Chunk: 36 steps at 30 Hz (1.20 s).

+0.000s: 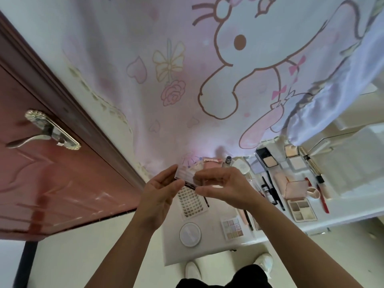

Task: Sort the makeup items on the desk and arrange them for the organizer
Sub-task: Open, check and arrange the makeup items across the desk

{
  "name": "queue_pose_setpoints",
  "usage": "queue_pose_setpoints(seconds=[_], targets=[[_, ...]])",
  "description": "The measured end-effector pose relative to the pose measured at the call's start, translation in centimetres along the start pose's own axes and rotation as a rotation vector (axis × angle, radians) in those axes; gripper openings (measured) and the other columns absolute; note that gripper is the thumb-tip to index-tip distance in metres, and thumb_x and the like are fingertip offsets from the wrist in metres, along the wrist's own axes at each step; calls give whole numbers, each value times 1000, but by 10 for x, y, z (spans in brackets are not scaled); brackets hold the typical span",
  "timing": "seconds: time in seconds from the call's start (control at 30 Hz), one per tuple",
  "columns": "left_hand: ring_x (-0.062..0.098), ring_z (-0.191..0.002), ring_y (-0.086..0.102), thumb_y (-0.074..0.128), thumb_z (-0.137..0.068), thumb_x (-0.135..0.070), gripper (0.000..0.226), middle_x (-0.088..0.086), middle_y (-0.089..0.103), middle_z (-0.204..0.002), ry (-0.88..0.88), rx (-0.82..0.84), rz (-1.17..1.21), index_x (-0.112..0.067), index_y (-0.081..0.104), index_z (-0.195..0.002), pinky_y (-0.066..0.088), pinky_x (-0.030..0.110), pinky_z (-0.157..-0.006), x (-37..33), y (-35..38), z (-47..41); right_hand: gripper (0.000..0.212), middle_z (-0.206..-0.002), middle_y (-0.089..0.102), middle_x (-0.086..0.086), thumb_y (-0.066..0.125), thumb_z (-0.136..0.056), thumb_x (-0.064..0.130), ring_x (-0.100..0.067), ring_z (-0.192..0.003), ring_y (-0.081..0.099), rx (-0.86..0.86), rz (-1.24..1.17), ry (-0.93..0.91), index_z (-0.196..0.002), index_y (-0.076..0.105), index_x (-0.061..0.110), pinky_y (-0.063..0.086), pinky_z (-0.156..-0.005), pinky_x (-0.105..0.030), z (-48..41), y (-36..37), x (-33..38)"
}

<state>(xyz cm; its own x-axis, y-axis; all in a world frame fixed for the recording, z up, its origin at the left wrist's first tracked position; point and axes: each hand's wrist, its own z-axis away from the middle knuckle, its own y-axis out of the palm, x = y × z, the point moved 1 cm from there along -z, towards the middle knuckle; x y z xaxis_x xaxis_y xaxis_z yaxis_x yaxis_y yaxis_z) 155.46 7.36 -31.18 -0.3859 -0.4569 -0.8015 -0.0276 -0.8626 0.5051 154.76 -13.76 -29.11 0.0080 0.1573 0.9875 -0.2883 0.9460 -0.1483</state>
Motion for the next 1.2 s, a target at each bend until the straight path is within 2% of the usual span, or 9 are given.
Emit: queue_pose_setpoints(seconds=[0.1, 0.2, 0.3, 0.37, 0.6, 0.8, 0.87, 1.07, 1.2], targets=[[26, -109, 67, 101, -44, -22, 99, 22, 67, -122, -20, 15, 18, 0, 58, -131, 55, 27, -88, 2, 0, -1, 26, -101, 77, -2, 82, -79, 14, -19, -96, 73, 6, -12, 0, -97, 76, 33, 58, -85, -26, 1, -1, 2], [24, -109, 67, 100, -42, -20, 93, 21, 67, -123, -34, 16, 49, -1, 63, -125, 55, 27, -91, 6, -3, 1, 14, -89, 75, -17, 72, -87, 30, -31, -85, 72, -63, -12, 20, -94, 80, 23, 61, -76, -36, -3, -5, -5], [34, -120, 61, 89, -67, -18, 71, 26, 62, -129, -28, 61, 83, 1, 61, -129, 54, 35, -97, 9, -8, -1, 27, -94, 73, -21, 65, -95, 28, -34, -83, 73, -62, -136, 86, -100, 77, 5, 62, -77, -37, -8, -9, -8], [41, -129, 53, 67, -85, -9, 51, 29, 58, -134, -33, 26, 68, 3, 56, -134, 50, 40, -103, 11, -10, -4, 28, -96, 74, -16, 57, -97, 27, -33, -79, 74, -73, -173, 133, -110, 73, 7, 62, -70, -34, -10, -7, -8], [30, -117, 63, 50, -93, 0, 37, 23, 65, -126, -78, -38, 45, 1, 61, -129, 57, 32, -91, 17, -13, -7, 24, -82, 75, -6, 43, -106, 20, -25, -68, 70, -267, -130, 116, -109, 66, 13, 54, -57, -27, -9, 7, -19], [26, -103, 68, 61, -92, -1, 32, 17, 71, -116, -126, -36, -230, -3, 67, -123, 56, 40, -89, 25, -23, -14, 21, -84, 75, -8, 47, -105, 28, -24, -69, 70, -336, -78, 137, -112, 63, 17, 54, -59, -25, -8, 5, -25], [21, -88, 61, 65, -92, -8, 23, 9, 74, -105, -149, -74, -332, -12, 75, -113, 50, 35, -76, 30, -30, -17, 22, -85, 74, -7, 47, -105, 30, -23, -70, 71, -320, -39, 165, -110, 64, 18, 54, -59, -26, -10, 4, -31], [13, -87, 62, 57, -98, -8, 22, 3, 72, -97, -246, -358, -186, -13, 69, -116, 43, 28, -76, 59, -65, -20, 33, -104, 71, -3, 43, -104, 43, -15, -77, 70, -230, 160, 459, -110, 64, 18, 56, -76, -33, -24, 11, -87], [15, -85, 60, 56, -98, -3, 22, 5, 69, -96, -279, -609, -75, -9, 64, -118, 45, 29, -72, 80, -101, -19, 34, -124, 68, -2, 54, -98, 35, -18, -110, 65, -25, 531, 633, -127, 63, 19, 45, -104, -35, -19, 27, -143]])
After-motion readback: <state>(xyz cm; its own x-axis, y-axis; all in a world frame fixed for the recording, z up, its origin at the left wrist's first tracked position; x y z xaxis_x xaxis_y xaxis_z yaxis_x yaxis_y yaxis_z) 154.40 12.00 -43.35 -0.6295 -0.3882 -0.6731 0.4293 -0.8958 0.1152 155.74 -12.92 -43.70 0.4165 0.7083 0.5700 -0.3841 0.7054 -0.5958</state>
